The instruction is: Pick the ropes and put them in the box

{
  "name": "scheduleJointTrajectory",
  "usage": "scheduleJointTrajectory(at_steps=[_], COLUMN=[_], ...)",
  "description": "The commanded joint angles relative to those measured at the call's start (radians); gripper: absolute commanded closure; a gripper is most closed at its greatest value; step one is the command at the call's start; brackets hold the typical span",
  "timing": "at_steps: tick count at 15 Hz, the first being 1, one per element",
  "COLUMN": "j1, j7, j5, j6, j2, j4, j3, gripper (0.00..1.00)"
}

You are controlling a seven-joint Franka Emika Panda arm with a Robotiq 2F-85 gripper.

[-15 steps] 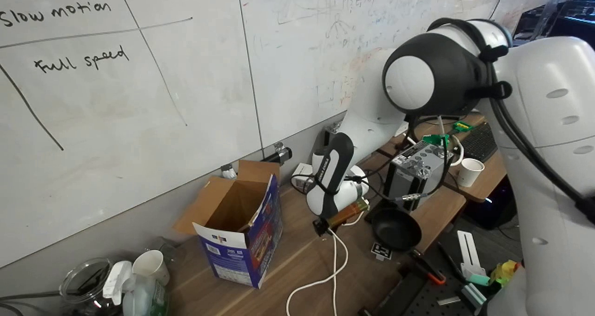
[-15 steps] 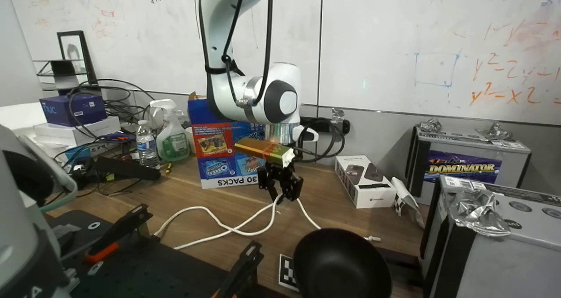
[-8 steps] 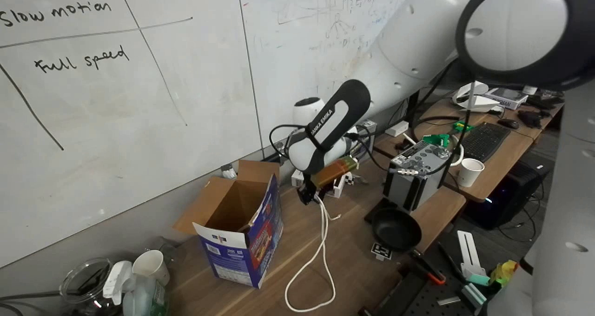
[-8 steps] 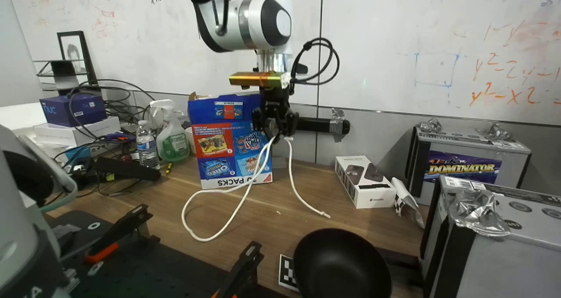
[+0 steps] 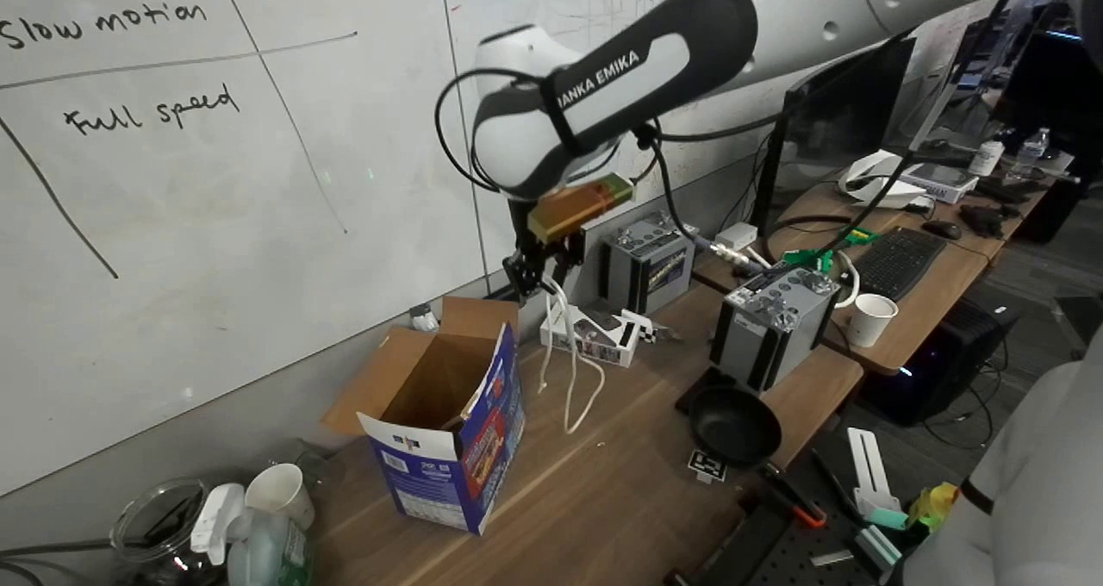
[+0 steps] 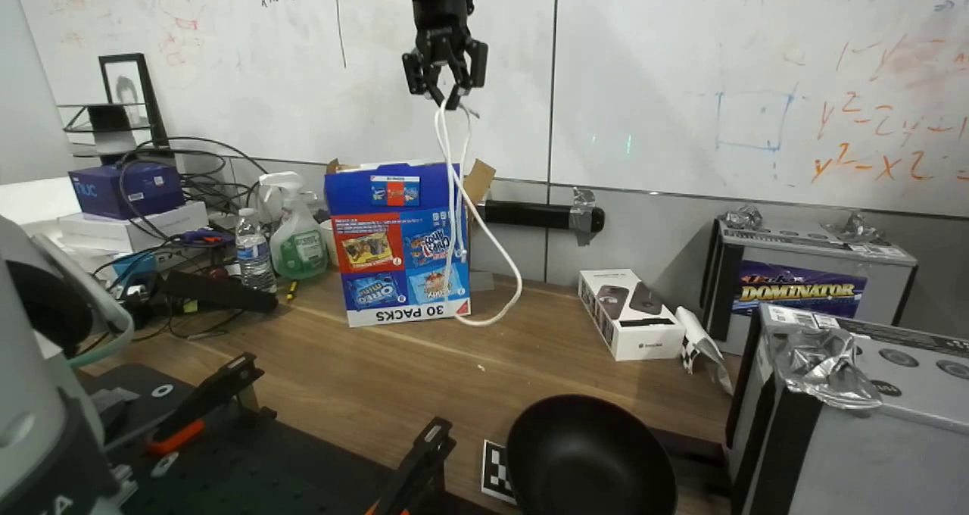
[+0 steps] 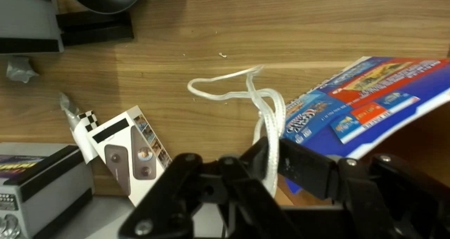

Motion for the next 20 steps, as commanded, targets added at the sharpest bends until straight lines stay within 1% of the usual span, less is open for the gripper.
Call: scheduleJointTrajectory(at_steps=[1, 4, 7, 10, 14, 17, 19, 20], j1=[0.025, 0.052, 0.087, 0.126, 0.184, 0.203, 0.199, 0.178], j7=[0.061, 0.103, 0.144, 0.167, 0.180, 0.172, 0.159, 0.159], j5=[-0.050, -0.089, -0.136, -0.170, -0.207, -0.197, -0.179, -0.178], j6=[-0.168, -0.243, -0.304, -0.359, -0.395, -0.416, -0.415, -0.410], j2=[0.022, 0.079, 0.140, 0.223, 0.338, 0.408, 0.434, 0.443], j4=[0.222, 0.391, 0.535, 0.694, 0.870, 0.954, 0.970, 0.964], j3=[0.048, 0.086, 0.107, 0.109, 0.097, 0.080, 0.068, 0.083], gripper=[0.94, 0.94, 0.94, 0.94, 0.94, 0.94, 0.94, 0.95])
